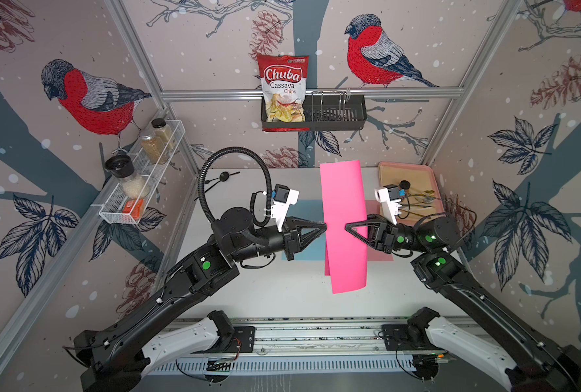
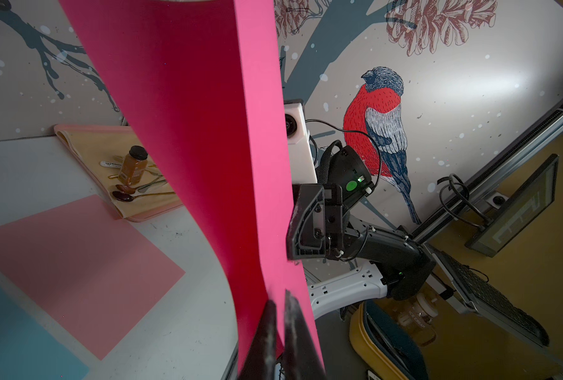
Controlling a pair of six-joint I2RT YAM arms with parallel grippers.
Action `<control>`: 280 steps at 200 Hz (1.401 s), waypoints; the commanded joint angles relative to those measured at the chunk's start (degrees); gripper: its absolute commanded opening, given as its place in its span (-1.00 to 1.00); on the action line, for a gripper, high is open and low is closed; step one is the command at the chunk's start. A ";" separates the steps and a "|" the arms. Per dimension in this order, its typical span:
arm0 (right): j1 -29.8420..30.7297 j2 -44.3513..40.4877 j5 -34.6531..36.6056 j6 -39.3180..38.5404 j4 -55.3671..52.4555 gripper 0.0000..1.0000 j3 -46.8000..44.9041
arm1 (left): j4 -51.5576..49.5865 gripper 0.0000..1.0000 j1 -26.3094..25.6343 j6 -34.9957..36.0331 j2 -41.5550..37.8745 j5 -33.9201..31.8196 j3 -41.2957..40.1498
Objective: Fold the rectangular paper in half along the long edge
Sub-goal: Fold the paper.
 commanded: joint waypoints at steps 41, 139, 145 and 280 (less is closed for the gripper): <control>0.06 -0.32 0.34 -0.54 1.74 -0.42 0.16 | 3.79 -1.00 -0.10 -0.57 0.94 1.81 -0.24; 1.68 1.11 1.05 -1.49 1.56 -0.24 0.11 | 5.49 -1.00 -0.42 -0.94 2.36 2.16 -0.59; 1.73 1.16 1.03 -1.50 1.48 -0.24 0.25 | 5.48 -1.00 -0.44 -0.97 2.44 2.13 -0.57; 2.17 2.05 1.32 -0.62 4.08 -0.41 0.56 | 5.76 -1.00 -0.61 -1.11 2.28 2.12 -0.88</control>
